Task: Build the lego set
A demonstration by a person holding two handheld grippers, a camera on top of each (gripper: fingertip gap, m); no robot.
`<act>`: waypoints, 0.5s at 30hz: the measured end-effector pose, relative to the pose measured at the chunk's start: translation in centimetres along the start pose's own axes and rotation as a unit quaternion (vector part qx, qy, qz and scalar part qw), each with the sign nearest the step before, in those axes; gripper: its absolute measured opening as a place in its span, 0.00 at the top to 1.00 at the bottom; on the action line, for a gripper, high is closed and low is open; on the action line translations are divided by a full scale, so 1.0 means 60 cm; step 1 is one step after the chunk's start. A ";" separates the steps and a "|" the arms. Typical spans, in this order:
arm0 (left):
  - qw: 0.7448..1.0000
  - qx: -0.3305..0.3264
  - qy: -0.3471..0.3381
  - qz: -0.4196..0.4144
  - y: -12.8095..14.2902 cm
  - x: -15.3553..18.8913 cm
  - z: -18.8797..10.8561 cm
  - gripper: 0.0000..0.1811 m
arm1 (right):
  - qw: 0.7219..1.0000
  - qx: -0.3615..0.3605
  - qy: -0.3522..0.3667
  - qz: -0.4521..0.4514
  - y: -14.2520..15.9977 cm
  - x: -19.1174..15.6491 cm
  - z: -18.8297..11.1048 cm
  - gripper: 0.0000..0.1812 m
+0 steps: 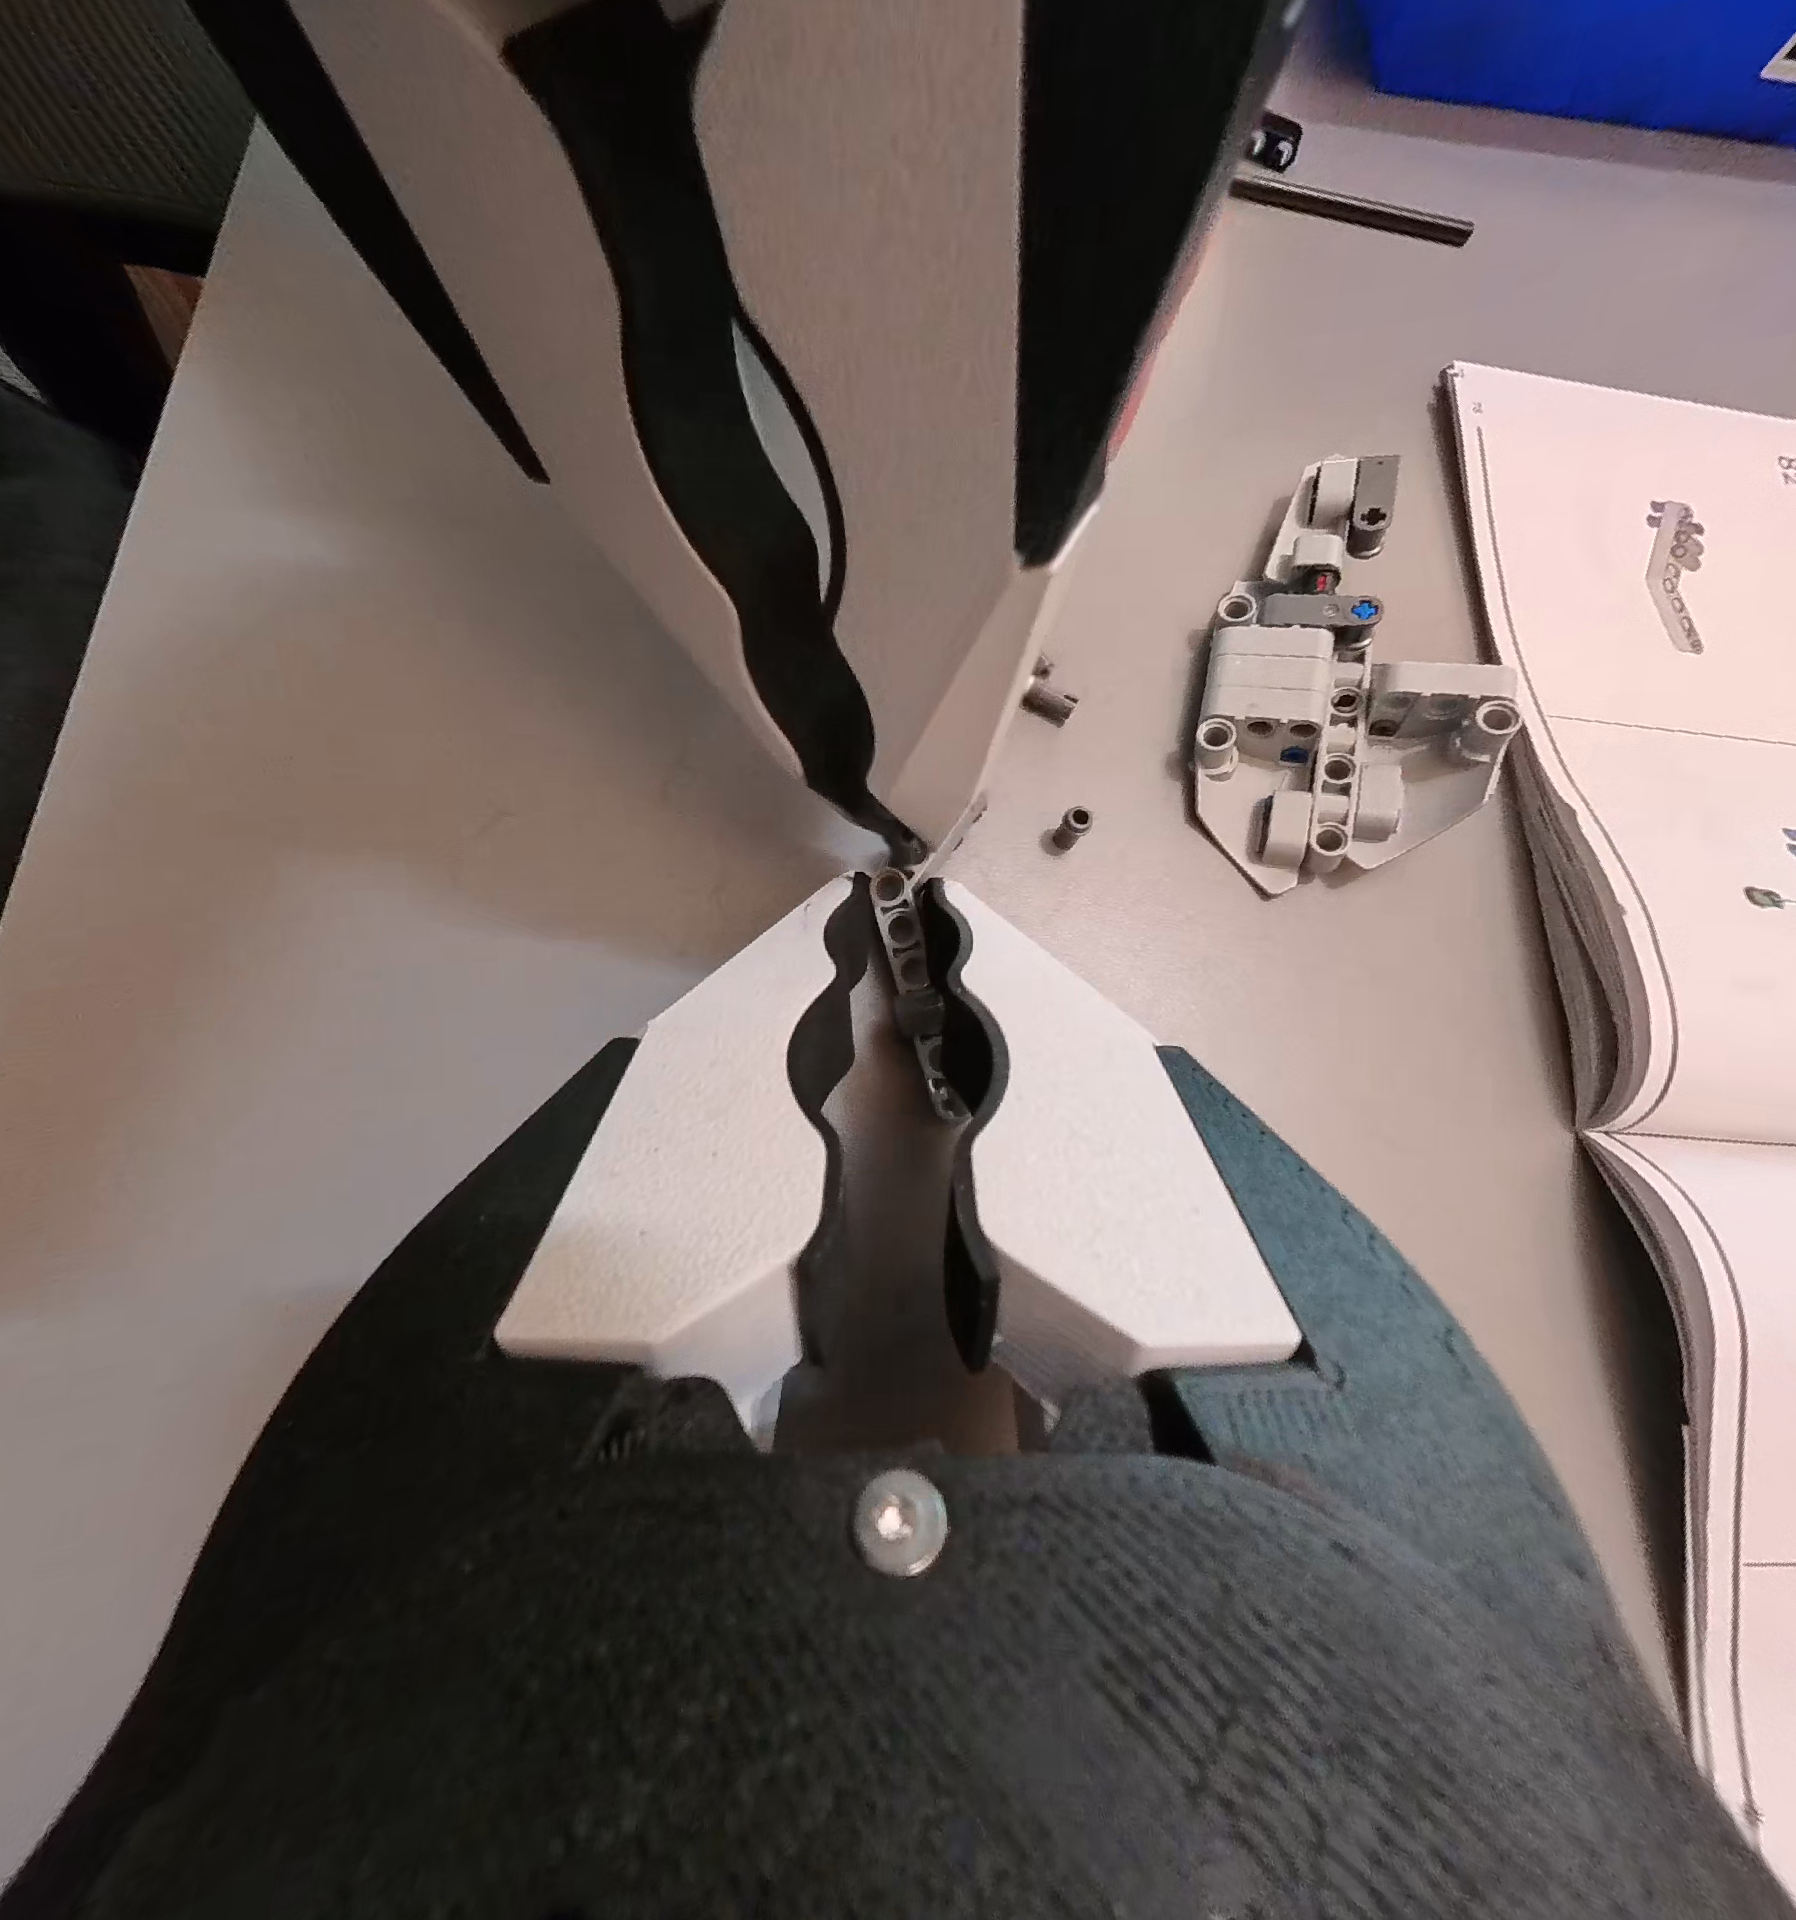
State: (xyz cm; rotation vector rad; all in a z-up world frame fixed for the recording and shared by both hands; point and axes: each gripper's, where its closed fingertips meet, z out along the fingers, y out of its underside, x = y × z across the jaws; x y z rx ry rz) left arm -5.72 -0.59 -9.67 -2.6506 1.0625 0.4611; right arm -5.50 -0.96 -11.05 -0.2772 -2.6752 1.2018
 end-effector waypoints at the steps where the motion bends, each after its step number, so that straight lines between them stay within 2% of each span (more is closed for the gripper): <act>1: 1.000 -0.002 -0.002 0.002 0.000 -0.001 0.001 0.97 | 1.000 0.000 -0.001 0.000 0.000 0.000 0.000 0.95; 5: 1.000 -0.019 0.004 0.019 -0.001 0.001 0.002 0.97 | 1.000 -0.001 -0.005 0.004 0.000 0.000 0.000 0.95; 10: 0.994 -0.071 -0.013 0.082 -0.001 0.002 0.001 0.97 | 1.000 -0.001 -0.013 0.015 0.001 0.000 0.000 0.95; 15: 0.988 -0.113 -0.031 0.101 0.004 0.001 -0.002 0.97 | 1.000 -0.001 -0.013 0.013 0.000 -0.001 0.001 0.95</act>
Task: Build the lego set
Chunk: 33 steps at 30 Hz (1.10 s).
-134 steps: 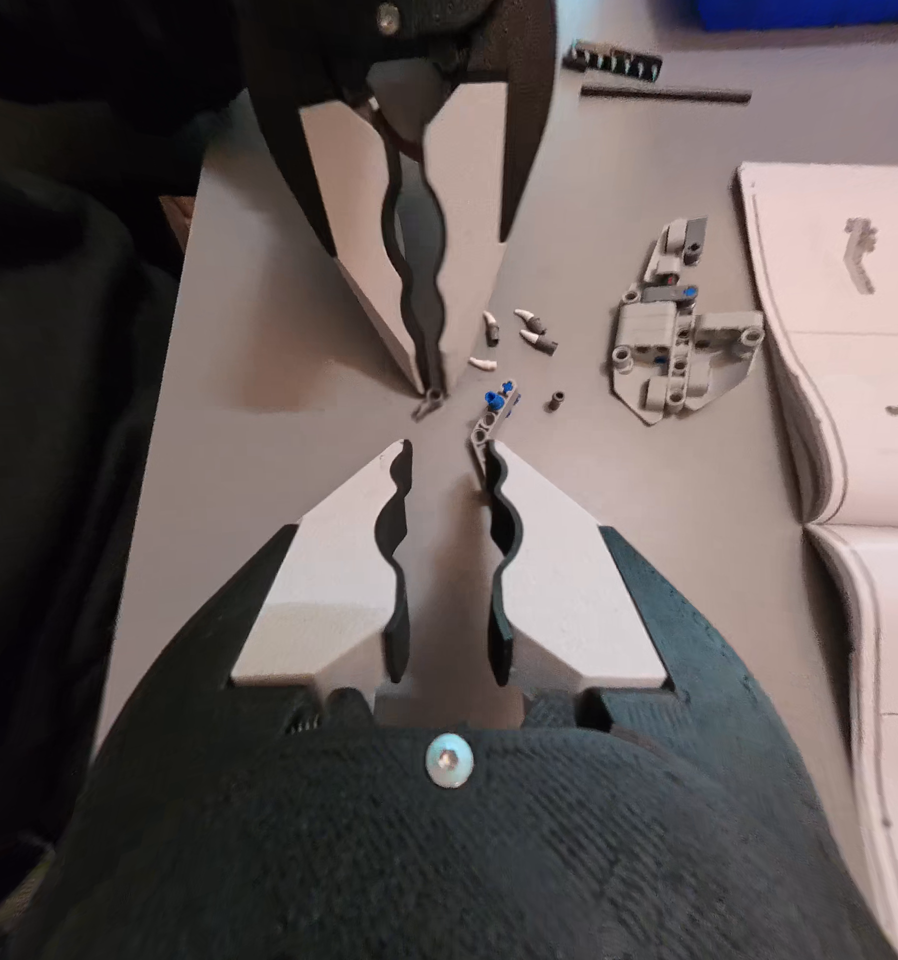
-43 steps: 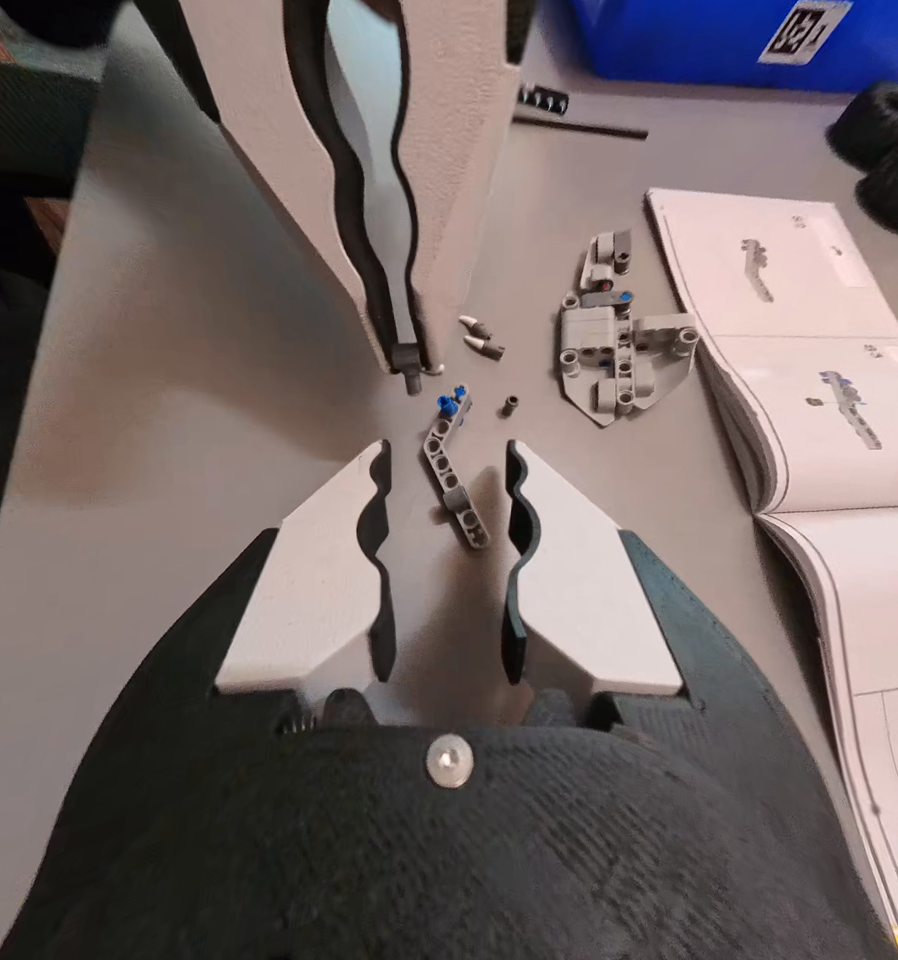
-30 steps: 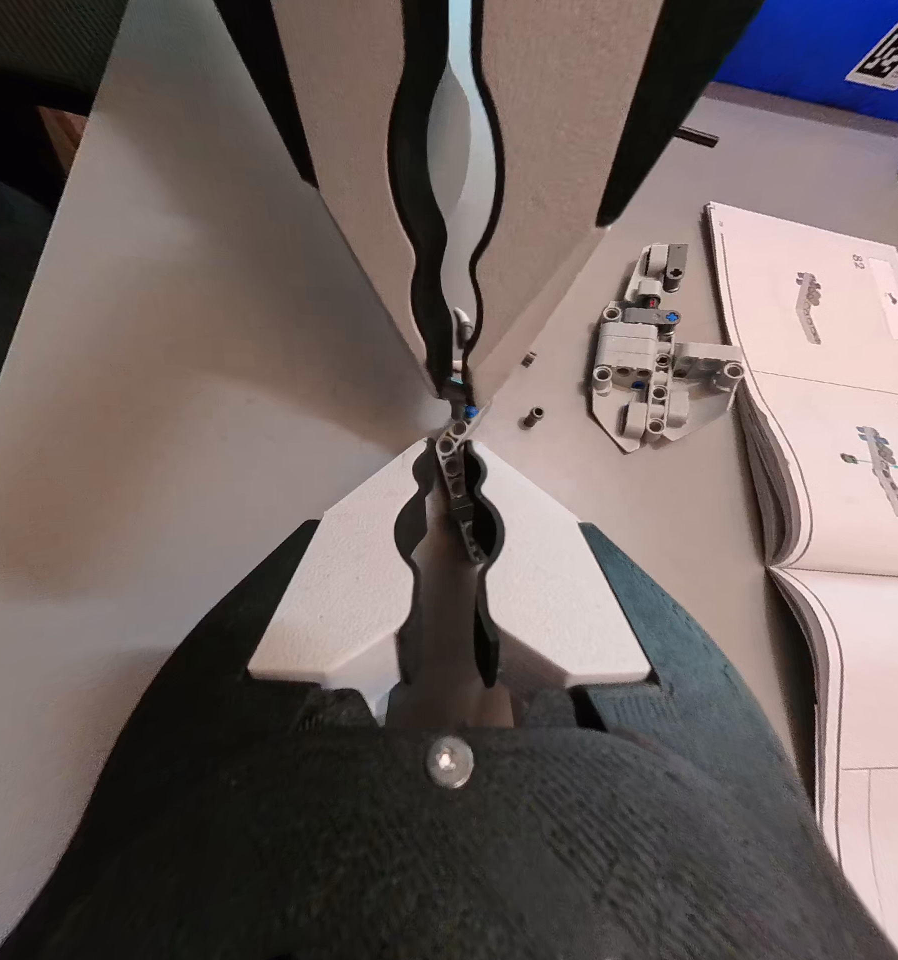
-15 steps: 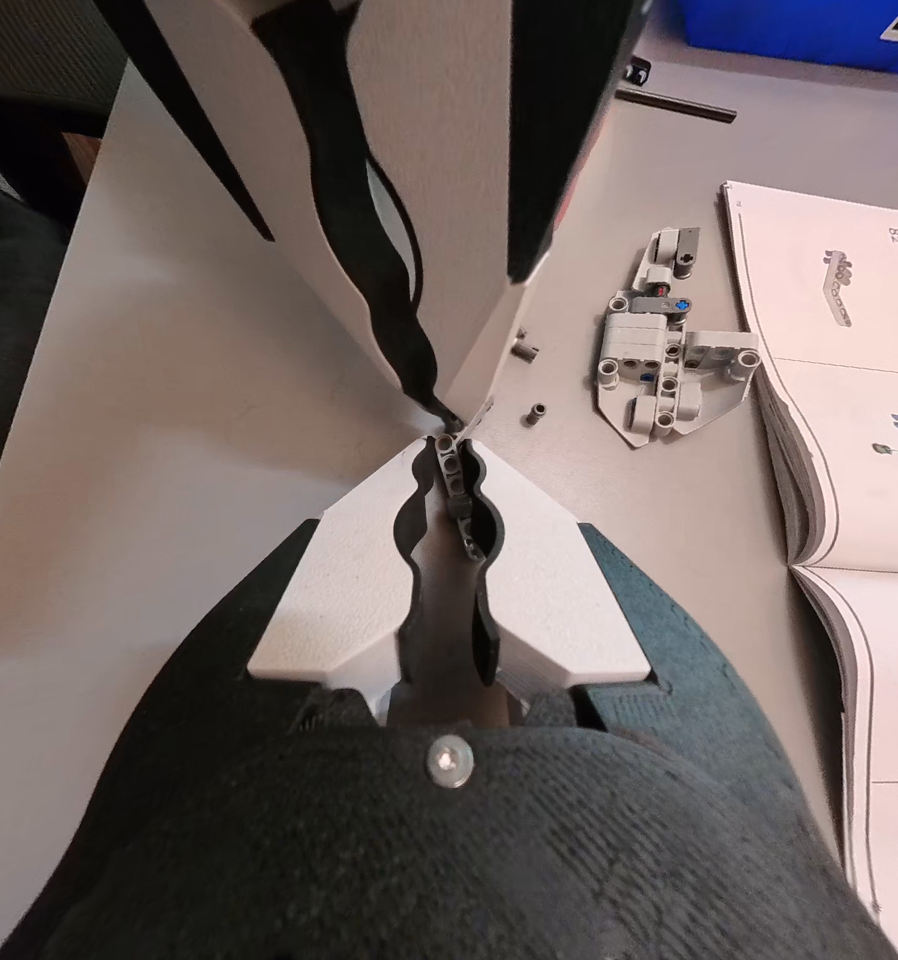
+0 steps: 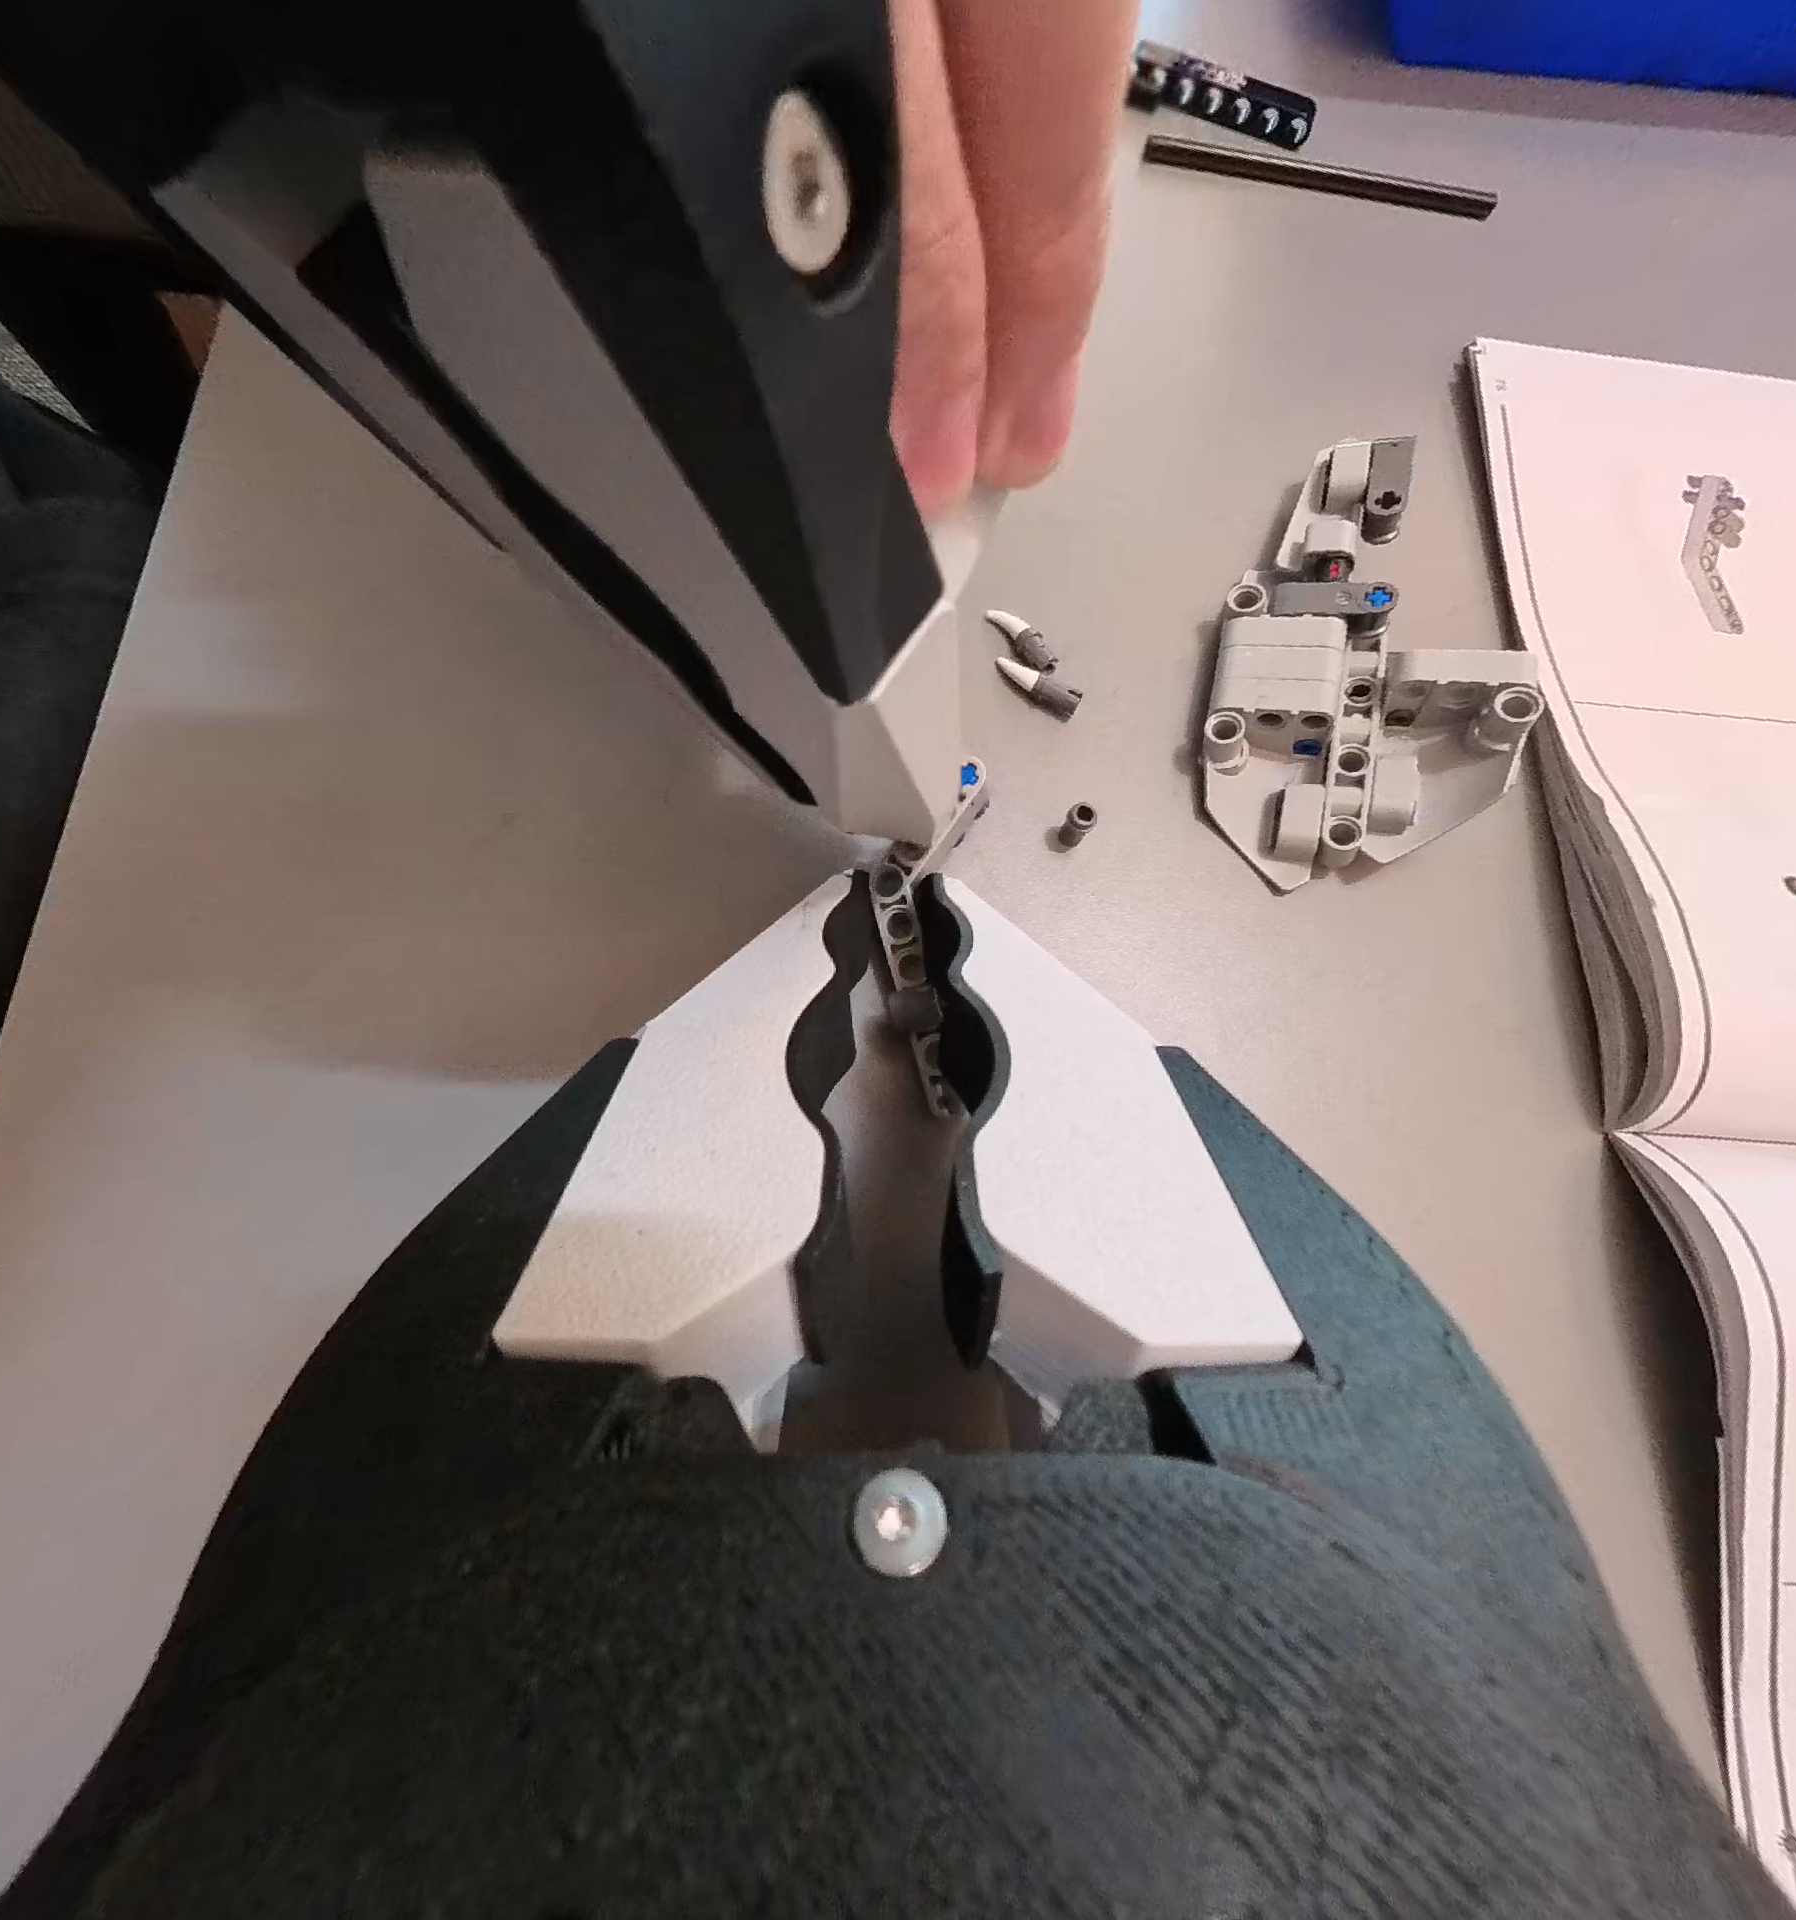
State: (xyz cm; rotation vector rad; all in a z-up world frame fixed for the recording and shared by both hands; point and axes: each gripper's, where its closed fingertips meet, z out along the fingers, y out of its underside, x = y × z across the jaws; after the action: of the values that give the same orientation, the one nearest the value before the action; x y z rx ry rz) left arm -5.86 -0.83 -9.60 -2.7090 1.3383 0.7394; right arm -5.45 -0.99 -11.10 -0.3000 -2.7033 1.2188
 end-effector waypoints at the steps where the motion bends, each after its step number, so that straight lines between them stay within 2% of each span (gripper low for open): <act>1: 1.000 0.002 0.001 -0.001 -0.002 0.001 0.001 0.97 | 1.000 0.000 0.000 0.000 0.000 0.000 0.000 0.95; 7: 0.999 -0.001 0.004 -0.035 -0.002 0.001 0.002 0.97 | 1.000 0.000 -0.003 0.000 0.000 -0.001 0.000 0.95; 14: 0.999 -0.042 -0.008 -0.014 -0.002 0.001 0.002 0.98 | 1.000 -0.001 -0.004 0.005 0.001 -0.001 0.000 0.95; 19: 0.995 0.023 0.037 -0.087 -0.003 0.002 0.003 0.97 | 1.000 -0.001 -0.005 0.007 0.001 -0.001 0.000 0.95; 24: 0.981 0.092 0.066 -0.161 -0.005 0.002 0.004 0.97 | 1.000 -0.001 -0.007 0.011 0.001 0.000 0.000 0.95; 31: 0.990 0.064 0.048 -0.119 -0.005 0.002 0.005 0.97 | 1.000 -0.001 -0.010 0.014 0.001 0.000 0.000 0.95; 33: 0.997 0.045 0.017 -0.065 -0.005 0.001 0.004 0.98 | 1.000 -0.001 -0.011 0.016 0.001 0.000 0.000 0.95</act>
State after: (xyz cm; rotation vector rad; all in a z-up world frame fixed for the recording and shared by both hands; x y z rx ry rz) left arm -5.71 -0.65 -9.92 -2.7175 1.1565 0.6095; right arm -5.44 -0.99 -11.14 -0.3334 -2.7283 1.2362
